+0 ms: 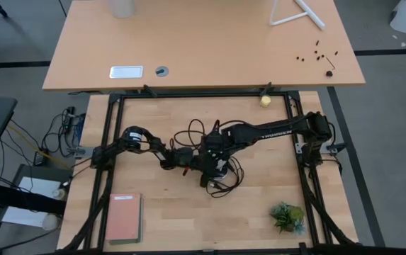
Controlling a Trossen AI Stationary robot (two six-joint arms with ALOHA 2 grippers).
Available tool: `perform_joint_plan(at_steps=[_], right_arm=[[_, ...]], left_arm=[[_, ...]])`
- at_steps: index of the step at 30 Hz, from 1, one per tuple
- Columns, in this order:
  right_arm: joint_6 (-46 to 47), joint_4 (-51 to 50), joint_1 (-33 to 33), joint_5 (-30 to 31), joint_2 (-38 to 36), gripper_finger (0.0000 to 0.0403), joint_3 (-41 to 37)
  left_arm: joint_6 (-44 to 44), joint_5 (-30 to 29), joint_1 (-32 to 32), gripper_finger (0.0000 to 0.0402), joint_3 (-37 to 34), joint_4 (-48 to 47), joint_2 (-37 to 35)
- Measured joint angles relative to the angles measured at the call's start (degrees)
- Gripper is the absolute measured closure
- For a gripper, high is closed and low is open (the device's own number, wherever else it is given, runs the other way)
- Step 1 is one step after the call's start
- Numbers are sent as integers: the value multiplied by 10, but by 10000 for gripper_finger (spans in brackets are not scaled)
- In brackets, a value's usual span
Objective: Screw lightbulb
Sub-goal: Insert the white lightbulb into the silver lamp
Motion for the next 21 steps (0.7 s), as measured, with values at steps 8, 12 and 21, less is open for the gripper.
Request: perform_joint_plan(at_steps=[8, 12, 21], right_arm=[[-28, 12, 0, 3, -15, 104, 0], [-32, 47, -1, 8, -30, 103, 2], [-37, 8, 10, 37, -41, 106, 1]], left_arm=[[1, 2, 0, 213, 0, 2, 0], [6, 2, 0, 213, 0, 1, 0], [5, 2, 0, 213, 0, 1, 0]])
